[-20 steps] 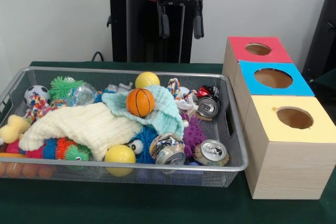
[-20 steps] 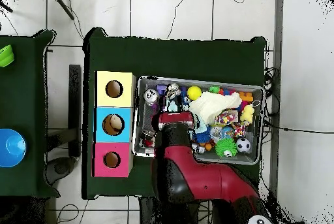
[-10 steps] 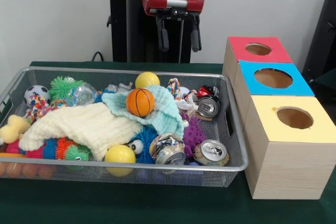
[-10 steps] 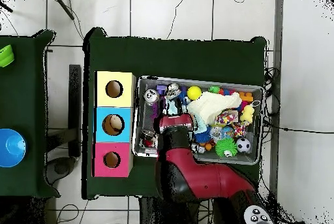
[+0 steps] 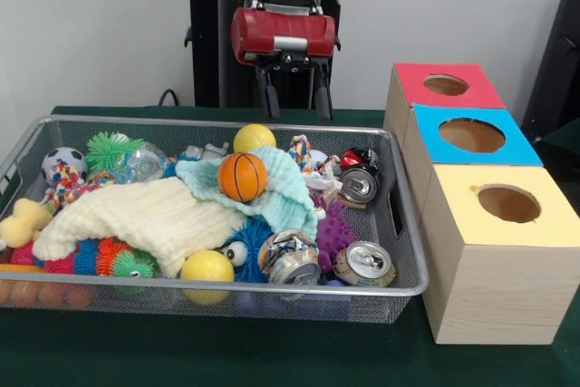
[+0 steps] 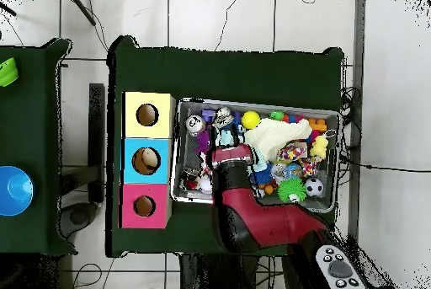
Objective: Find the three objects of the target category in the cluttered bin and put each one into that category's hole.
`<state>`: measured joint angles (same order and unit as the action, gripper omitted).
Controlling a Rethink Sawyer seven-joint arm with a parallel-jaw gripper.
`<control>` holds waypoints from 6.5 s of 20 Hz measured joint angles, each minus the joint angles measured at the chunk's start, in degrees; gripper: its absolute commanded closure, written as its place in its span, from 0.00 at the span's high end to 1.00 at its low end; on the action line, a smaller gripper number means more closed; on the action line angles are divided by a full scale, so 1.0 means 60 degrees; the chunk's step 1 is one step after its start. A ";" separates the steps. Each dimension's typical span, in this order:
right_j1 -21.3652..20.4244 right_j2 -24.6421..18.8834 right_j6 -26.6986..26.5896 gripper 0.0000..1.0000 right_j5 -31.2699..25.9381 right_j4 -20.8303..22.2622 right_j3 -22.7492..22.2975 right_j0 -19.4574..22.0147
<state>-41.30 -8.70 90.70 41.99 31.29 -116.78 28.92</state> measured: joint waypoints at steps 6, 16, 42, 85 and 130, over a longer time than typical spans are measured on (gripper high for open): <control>0.0404 0.0258 0.0000 1.00 0.0053 0.0268 0.0284 -0.0028; 0.0604 0.0693 0.0000 1.00 0.0055 0.0309 0.0356 -0.0167; 0.2239 0.1051 0.0000 1.00 0.1075 0.3133 0.2121 0.0496; 0.3561 -0.0558 0.2257 1.00 -0.1674 0.5468 0.4109 0.2531; 0.1685 -0.0829 0.2515 0.00 -0.4114 0.2743 0.3098 0.1309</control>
<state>-31.19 -13.68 105.79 17.30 47.76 -98.19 36.77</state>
